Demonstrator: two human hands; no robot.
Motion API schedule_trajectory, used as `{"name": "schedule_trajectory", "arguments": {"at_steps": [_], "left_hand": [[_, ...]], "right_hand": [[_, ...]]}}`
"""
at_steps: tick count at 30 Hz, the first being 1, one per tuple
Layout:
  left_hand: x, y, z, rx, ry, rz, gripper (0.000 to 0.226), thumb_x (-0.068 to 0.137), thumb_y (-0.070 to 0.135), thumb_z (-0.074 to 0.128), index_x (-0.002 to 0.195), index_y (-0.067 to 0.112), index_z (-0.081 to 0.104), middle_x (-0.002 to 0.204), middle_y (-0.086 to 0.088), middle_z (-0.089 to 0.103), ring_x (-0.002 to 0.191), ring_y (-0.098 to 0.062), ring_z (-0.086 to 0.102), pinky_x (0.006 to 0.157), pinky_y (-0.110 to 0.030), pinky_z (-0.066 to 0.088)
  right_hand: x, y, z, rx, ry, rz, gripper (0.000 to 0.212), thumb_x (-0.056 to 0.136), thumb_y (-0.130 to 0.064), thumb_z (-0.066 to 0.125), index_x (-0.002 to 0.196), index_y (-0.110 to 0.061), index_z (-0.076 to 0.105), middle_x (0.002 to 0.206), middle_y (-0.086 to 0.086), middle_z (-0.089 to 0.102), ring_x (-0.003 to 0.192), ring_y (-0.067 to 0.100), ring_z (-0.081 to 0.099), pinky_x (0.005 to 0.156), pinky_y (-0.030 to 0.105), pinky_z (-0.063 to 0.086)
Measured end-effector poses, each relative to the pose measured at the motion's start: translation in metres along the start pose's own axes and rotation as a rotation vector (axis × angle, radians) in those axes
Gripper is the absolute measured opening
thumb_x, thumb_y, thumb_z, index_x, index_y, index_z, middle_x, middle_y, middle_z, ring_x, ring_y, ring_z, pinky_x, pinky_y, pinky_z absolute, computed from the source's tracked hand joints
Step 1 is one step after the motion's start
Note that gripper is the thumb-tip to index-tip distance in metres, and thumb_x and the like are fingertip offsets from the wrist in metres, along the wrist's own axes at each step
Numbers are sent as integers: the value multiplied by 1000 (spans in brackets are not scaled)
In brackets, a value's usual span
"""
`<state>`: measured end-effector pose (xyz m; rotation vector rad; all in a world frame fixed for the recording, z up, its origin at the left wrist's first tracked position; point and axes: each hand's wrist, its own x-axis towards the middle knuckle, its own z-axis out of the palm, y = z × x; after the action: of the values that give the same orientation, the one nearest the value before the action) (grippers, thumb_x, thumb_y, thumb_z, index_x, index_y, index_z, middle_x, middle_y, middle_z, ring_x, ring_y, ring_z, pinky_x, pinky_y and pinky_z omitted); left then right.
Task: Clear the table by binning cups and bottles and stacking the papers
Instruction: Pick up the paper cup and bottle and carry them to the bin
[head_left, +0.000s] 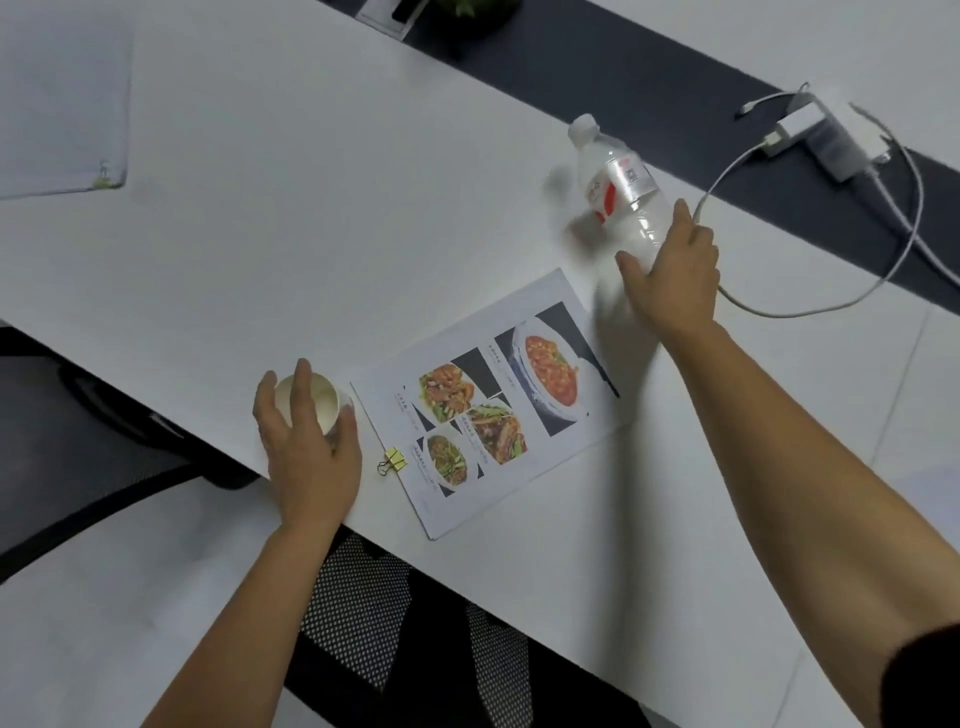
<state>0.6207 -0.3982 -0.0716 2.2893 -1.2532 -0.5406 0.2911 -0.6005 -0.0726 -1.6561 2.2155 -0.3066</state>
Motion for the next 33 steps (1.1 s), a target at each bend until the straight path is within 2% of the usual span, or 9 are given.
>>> {"name": "schedule_trajectory", "arguments": {"at_steps": [5, 11, 12, 14, 16, 21, 27, 30, 33], "left_hand": [[4, 11, -14, -169, 1, -36, 63, 96, 26, 59, 152, 26, 30, 159, -5, 10, 142, -21, 30, 95, -28, 39], [-9, 12, -72, -357, -23, 32, 63, 95, 29, 61, 150, 34, 31, 155, 6, 16, 129, 1, 27, 106, -39, 44], [-13, 13, -88, -369, -13, 69, 63, 94, 29, 63, 149, 33, 34, 154, 4, 21, 129, 1, 30, 108, -32, 41], [-26, 13, -125, -378, 36, 140, 63, 90, 27, 68, 147, 29, 41, 150, 1, 31, 127, 0, 36, 104, -6, 29], [-44, 11, -163, -384, 112, 196, 63, 87, 27, 72, 144, 27, 45, 147, 1, 37, 126, 2, 37, 97, 5, 22], [-137, -10, -243, -365, 364, 215, 60, 86, 36, 68, 142, 27, 48, 146, 6, 38, 128, 7, 38, 97, 2, 28], [-265, -74, -298, -319, 624, -21, 59, 81, 33, 76, 135, 30, 51, 134, 13, 45, 119, 3, 46, 90, -7, 39], [-309, -111, -331, -270, 698, -108, 61, 77, 34, 77, 132, 28, 52, 131, 14, 47, 117, -5, 49, 91, -23, 42], [-332, -148, -363, -274, 798, -180, 64, 75, 35, 77, 133, 28, 52, 130, 17, 45, 118, -8, 48, 90, -21, 41]], "right_hand": [[-108, -36, -7, 274, -55, -47, 83, 89, -61, 58, 153, -22, 22, 142, 5, 44, 124, 20, 50, 96, 38, 47], [-250, -82, -20, 467, -166, -63, 70, 85, -70, 57, 143, -40, 32, 127, -18, 50, 104, -2, 55, 83, 33, 55], [-265, -91, -26, 499, -175, -72, 69, 84, -71, 58, 140, -41, 34, 124, -19, 52, 102, -3, 57, 82, 34, 57], [-293, -108, -41, 550, -181, -123, 62, 82, -69, 61, 134, -45, 36, 119, -20, 54, 101, -1, 59, 80, 34, 58], [-320, -122, -58, 608, -169, -204, 61, 81, -67, 63, 131, -50, 34, 118, -22, 54, 101, 0, 60, 76, 25, 55], [-382, -130, -82, 765, -219, -361, 69, 78, -65, 68, 135, -39, 41, 119, -21, 56, 100, -2, 60, 76, 20, 48], [-453, -144, -58, 879, -411, -489, 65, 78, -53, 74, 134, -39, 44, 118, -22, 56, 101, -3, 60, 80, 22, 50], [-493, -167, -52, 877, -502, -553, 52, 78, -48, 77, 118, -56, 44, 116, -23, 59, 99, -7, 61, 81, 21, 50], [-520, -198, -48, 861, -558, -628, 50, 79, -45, 78, 113, -57, 45, 114, -18, 63, 98, -1, 65, 83, 29, 55]]}}
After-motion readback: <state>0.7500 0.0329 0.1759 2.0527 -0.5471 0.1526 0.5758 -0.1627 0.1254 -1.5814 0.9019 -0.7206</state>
